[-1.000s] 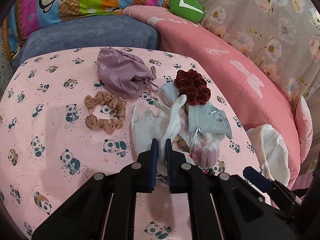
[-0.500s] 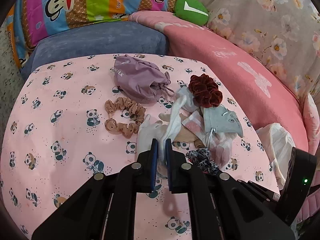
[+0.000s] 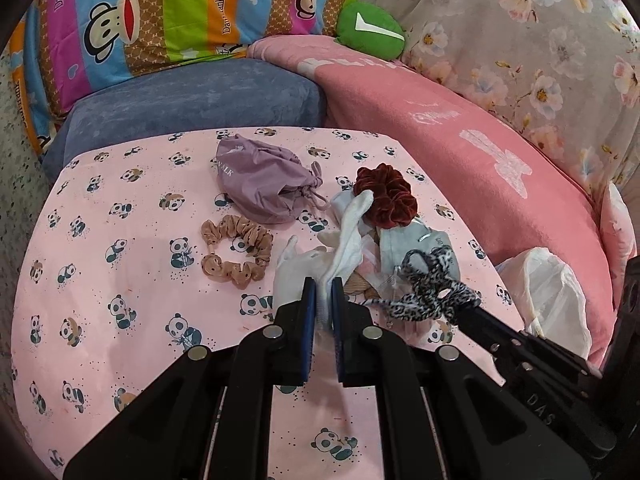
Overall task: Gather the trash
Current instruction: 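Lift the leopard-print strap with the right gripper and drop it into the bin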
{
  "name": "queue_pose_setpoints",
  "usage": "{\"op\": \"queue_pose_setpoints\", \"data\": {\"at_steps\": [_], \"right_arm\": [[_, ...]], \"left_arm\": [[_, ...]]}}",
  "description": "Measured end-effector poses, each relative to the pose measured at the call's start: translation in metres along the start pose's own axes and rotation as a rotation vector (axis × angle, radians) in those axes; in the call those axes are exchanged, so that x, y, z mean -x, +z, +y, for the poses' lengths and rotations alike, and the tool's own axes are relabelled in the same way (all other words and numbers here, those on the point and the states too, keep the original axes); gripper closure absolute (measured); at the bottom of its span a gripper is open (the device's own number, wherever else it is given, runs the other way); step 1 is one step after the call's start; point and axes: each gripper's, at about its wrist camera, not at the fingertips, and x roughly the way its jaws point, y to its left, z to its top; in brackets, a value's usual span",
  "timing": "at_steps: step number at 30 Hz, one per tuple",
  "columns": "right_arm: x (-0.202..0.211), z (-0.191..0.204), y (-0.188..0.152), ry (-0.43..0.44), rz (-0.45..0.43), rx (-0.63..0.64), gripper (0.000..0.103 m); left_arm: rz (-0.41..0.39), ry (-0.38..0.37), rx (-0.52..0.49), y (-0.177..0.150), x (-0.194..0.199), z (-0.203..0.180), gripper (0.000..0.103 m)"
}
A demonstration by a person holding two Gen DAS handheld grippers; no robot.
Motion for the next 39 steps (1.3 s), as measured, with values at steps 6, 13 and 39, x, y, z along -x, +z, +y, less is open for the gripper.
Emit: {"op": "queue_pose_setpoints", "data": {"at_steps": [6,13,39], "right_arm": [[0.044,-0.009,0.024,-0.006,-0.102,-0.008,0.1],[0.096,-0.038,0.048,-0.043,-0.211,-0.026,0.1],[0.199,-0.247,0.017,-0.313,-0.317,-0.303,0.1]], "left_arm": [[-0.038,-0.021,-0.056,0.012,0.013,-0.029,0.095],[-0.093,-0.088,-0.136,0.031,0.028,-0.081,0.095],[0.004,-0.345,-0.372,0.007,-0.008,-0.271,0.093]]}}
